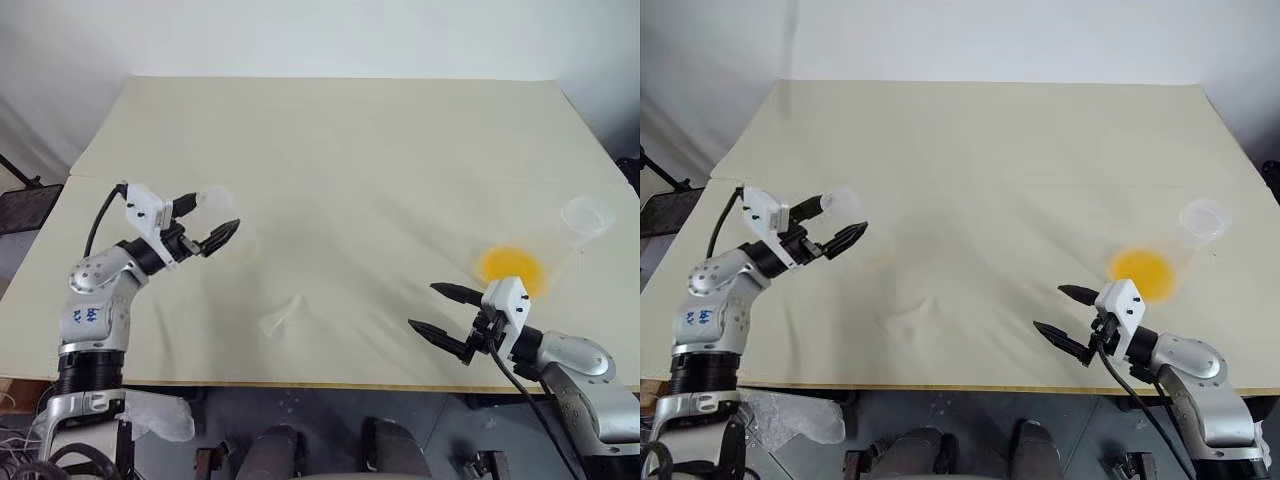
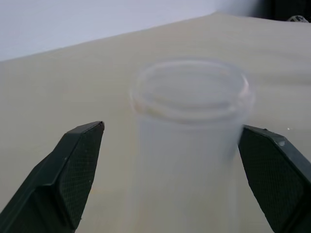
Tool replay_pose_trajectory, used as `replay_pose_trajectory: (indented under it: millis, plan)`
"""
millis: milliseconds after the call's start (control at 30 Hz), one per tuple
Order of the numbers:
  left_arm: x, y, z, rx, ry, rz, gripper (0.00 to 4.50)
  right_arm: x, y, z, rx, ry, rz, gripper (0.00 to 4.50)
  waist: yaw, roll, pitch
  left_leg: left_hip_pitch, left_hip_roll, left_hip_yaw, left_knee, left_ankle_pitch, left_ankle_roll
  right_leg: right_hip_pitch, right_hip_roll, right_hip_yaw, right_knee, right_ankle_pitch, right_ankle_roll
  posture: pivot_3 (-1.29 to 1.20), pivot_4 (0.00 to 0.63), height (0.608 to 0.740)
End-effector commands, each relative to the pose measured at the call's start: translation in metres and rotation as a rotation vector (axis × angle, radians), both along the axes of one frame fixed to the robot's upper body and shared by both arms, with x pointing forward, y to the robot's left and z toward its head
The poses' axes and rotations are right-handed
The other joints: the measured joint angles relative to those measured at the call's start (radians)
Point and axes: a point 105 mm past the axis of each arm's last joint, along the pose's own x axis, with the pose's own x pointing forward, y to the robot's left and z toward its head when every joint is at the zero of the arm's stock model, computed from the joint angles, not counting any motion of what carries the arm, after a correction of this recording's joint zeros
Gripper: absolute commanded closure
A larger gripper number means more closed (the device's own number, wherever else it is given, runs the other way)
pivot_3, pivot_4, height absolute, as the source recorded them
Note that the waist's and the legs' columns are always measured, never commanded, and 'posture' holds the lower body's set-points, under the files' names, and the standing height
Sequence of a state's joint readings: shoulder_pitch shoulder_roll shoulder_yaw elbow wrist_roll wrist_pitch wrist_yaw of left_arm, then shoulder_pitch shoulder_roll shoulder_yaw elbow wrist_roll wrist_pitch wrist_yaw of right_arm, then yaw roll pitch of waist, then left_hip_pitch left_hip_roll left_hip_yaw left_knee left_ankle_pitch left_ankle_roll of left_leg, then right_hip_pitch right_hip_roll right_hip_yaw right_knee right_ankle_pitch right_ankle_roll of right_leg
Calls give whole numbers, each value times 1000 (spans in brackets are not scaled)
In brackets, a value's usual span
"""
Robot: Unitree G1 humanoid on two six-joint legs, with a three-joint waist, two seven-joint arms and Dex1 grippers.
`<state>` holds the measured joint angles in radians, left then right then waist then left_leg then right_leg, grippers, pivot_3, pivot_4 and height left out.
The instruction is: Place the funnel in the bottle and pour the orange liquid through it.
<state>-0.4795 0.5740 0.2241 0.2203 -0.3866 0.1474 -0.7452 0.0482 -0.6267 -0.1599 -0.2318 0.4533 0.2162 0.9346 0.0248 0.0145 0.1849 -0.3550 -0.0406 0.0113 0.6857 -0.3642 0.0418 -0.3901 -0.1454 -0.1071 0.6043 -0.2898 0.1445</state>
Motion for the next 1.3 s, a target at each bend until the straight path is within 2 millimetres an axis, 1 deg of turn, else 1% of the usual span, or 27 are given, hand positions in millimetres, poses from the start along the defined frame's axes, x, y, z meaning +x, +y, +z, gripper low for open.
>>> replay_pose_trajectory:
  millis: [33,233,267,400,467,567,667,767,867,967,1000,1100,1200,1300]
  plan:
    - [4,-2,12,10,-51,-12,0,0,0,11,3,-56,-1,25,0,0,0,0,0,0,0,0,0,0,0,0,0,0,0,0,150,740]
    - [6,-5,12,-5,-45,-33,0,0,-2,11,0,-58,-8,25,-1,0,0,0,0,0,0,0,0,0,0,0,0,0,0,0,150,740]
    - [5,-6,14,-29,-42,-55,370,0,-2,11,0,-58,-10,0,-1,0,0,0,0,0,0,0,0,0,0,0,0,0,0,0,150,740]
    - [1,-7,13,-47,-23,-99,1497,-1,-3,11,-1,-58,-16,0,0,-1,0,0,0,0,0,0,0,0,0,0,0,0,0,0,150,740]
    - [-2,-9,18,-55,-30,-133,2077,-1,-4,11,-1,-60,-19,0,0,-1,0,0,0,0,0,0,0,0,0,0,0,0,0,0,150,740]
    - [-3,-16,28,-50,-55,-192,2117,-2,-5,12,-1,-63,-23,0,0,-1,1,0,0,0,0,0,0,0,0,0,0,0,0,0,150,740]
    - [-2,-30,39,-26,-94,-259,2117,-2,-6,13,-2,-65,-23,0,2,-2,1,0,0,0,1,0,0,0,0,0,0,0,0,0,150,740]
    - [-4,-58,53,-18,-123,-410,2117,-5,-9,17,-2,-69,-22,0,4,-2,1,-1,0,-1,2,0,0,0,0,-1,1,0,0,0,150,740]
    - [0,-80,60,-16,-122,-491,2117,-9,-10,22,4,-71,-18,0,4,-2,1,-3,-1,-1,4,0,0,0,0,-1,1,1,1,0,150,740]
    - [1,-126,67,-11,-117,-680,2117,-18,-17,35,33,-113,-34,0,9,-2,1,-4,-1,-1,5,0,0,0,0,-2,1,1,1,0,150,740]
    - [0,-136,68,-10,-113,-720,2117,-21,-18,39,47,-124,-36,0,12,-3,2,-5,-1,-2,6,0,1,0,0,-3,1,1,1,0,150,740]
    - [-1,-167,63,23,-81,-839,2117,-34,-20,46,64,-138,-35,0,14,-3,2,-11,-1,-2,11,0,1,-2,1,-4,0,1,2,0,150,740]
    - [-2,-186,56,62,-56,-905,2117,-44,-20,50,65,-137,-36,0,11,-3,2,-12,-1,-2,12,0,1,-2,1,-4,0,1,3,0,150,740]
    - [-4,-211,53,85,-55,-965,2117,-54,-17,55,89,-145,-50,0,11,-4,3,-13,0,-2,12,0,2,-3,2,-4,0,1,3,0,150,740]
